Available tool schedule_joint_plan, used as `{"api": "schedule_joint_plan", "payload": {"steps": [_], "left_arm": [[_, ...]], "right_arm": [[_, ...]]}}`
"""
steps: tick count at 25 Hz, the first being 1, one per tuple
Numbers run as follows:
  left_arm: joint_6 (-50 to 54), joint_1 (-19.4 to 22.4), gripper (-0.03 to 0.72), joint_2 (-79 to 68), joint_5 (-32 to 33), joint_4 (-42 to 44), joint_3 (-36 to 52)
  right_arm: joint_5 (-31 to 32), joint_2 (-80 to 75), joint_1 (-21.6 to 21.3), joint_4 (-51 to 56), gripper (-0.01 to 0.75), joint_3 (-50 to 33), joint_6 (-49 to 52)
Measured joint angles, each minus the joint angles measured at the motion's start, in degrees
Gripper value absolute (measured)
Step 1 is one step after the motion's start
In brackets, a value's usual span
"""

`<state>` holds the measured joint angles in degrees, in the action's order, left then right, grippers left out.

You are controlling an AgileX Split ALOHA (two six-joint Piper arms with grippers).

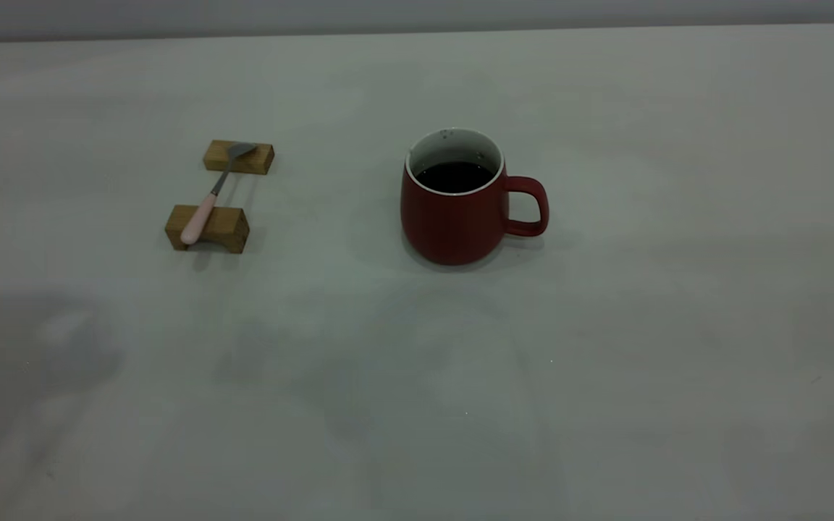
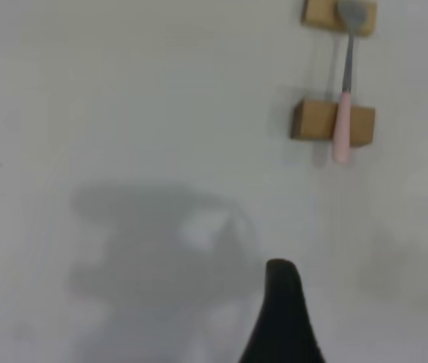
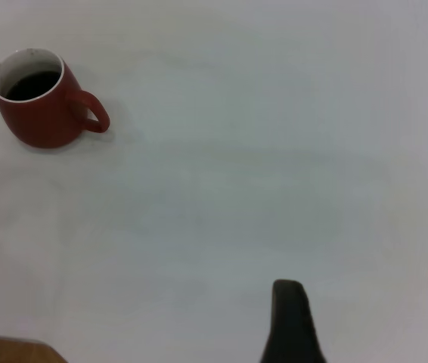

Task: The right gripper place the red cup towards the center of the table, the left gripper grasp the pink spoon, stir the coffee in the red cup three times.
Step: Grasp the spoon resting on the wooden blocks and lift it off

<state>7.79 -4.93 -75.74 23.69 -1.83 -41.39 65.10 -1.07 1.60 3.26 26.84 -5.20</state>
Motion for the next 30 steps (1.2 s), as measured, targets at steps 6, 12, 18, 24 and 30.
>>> {"api": "schedule_joint_plan", "payload": {"steps": [6, 12, 18, 24, 30], "left_arm": [[0.1, -3.5, 0.662, -17.2, -1.2, -0.4, -8.1], [0.1, -5.9, 0.661, -31.3, -1.6, -0.4, -15.1], [0.1, -6.6, 0.652, -41.0, -2.3, -0.5, -20.1], [0.1, -6.8, 0.648, -47.7, -2.7, -0.5, -24.5], [0.1, -7.7, 0.635, -52.6, -3.1, -0.5, -28.0]], "right_arm": [[0.0, 0.0, 0.0, 0.0, 0.587, 0.0, 0.0], [0.0, 0.0, 0.0, 0.0, 0.587, 0.0, 0.0], [0.0, 0.0, 0.0, 0.0, 0.587, 0.0, 0.0], [0.0, 0.0, 0.0, 0.0, 0.587, 0.0, 0.0], [0.0, 0.0, 0.0, 0.0, 0.587, 0.0, 0.0]]}}
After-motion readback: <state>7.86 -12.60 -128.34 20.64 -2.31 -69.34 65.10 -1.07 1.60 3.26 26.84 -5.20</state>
